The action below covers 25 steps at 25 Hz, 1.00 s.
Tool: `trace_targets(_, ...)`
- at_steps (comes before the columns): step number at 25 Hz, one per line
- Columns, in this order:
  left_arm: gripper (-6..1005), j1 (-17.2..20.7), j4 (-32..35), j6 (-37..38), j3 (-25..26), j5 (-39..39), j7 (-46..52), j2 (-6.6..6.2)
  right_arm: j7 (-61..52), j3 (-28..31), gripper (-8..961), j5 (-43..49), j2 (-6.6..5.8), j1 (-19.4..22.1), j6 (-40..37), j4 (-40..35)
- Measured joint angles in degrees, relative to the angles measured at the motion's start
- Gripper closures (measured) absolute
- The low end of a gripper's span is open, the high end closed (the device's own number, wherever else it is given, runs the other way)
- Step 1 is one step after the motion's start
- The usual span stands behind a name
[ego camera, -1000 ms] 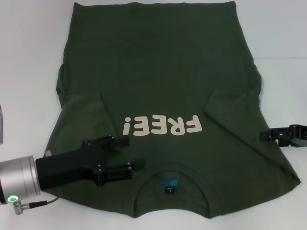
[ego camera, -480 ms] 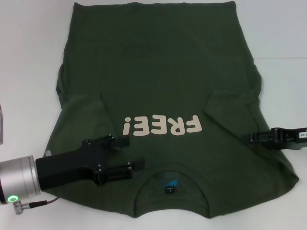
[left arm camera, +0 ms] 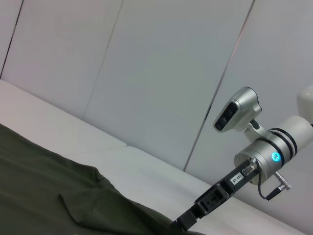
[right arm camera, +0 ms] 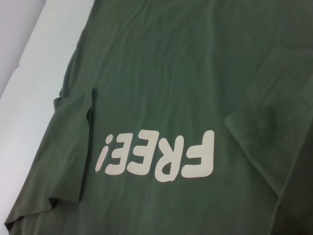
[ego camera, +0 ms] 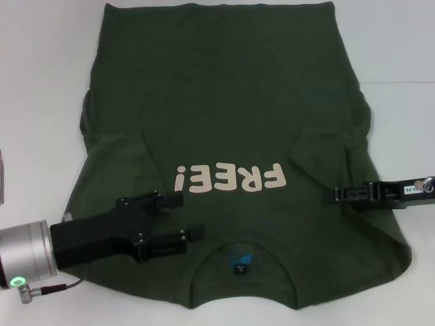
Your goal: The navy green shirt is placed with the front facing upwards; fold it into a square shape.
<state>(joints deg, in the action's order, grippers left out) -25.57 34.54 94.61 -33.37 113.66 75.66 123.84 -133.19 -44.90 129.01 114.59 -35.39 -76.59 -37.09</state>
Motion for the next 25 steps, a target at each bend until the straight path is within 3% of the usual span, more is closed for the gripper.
trace_targets(19,137,0.0,-0.5,-0.6,-0.1,-0.1,-0.1,0.0,-0.6,1.2,87,0.3,-0.69,0.5,3.7,0.4)
trace_targets(25,137,0.0,-0.5,-0.6,0.0,-0.1,-0.2,0.0,-0.7,0.8,87,0.4,-0.02,0.5,7.0,0.7)
